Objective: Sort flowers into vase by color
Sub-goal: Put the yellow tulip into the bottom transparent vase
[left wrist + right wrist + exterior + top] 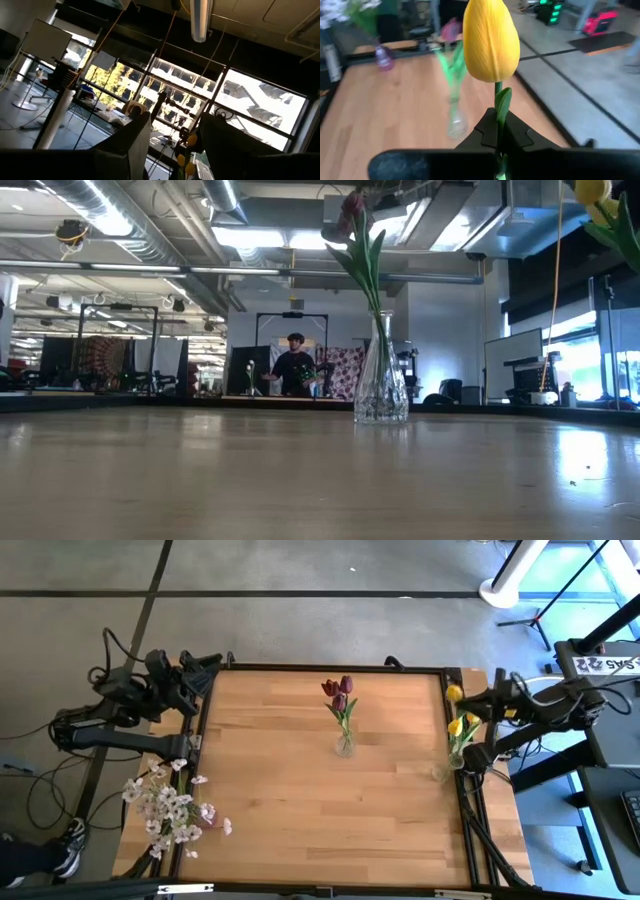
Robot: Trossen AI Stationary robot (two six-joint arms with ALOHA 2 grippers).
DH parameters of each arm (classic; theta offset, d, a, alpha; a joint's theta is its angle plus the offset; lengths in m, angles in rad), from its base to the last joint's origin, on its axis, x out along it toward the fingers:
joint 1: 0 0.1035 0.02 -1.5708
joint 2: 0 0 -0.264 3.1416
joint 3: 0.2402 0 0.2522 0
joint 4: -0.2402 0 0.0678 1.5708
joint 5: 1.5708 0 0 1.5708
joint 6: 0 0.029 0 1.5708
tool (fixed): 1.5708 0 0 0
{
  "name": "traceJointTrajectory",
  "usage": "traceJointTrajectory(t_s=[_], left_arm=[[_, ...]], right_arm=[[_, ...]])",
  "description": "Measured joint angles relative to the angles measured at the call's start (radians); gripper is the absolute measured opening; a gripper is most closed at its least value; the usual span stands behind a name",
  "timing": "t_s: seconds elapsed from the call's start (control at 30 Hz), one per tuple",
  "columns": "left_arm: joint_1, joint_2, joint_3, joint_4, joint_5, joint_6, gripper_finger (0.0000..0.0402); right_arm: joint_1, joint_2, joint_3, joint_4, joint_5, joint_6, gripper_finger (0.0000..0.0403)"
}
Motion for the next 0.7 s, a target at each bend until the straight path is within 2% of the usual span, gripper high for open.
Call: traceJointTrajectory(t_s=[0.17, 0.37, 0.5, 0.7], left_arm=[[0.000, -0.001, 0.000, 0.004, -0.060, -0.011, 0.0169], [0.000, -0.001, 0.000, 0.005, -0.134, -0.023, 0.0169], [0.000, -0.001, 0.000, 0.005, -0.145, -0.031, 0.0169], [0.000, -0.001, 0.000, 0.004, -0.126, -0.085, 0.0169]], right_arm=[[0.000, -0.034, -0.088, 0.041, -0.125, -0.013, 0.0013], [0.000, -0.035, -0.103, -0.014, -0.291, 0.004, 0.0034], [0.000, -0.034, -0.084, -0.093, -0.319, 0.011, 0.0059], [0.000, -0.034, -0.001, -0.148, -0.318, 0.078, 0.0118]])
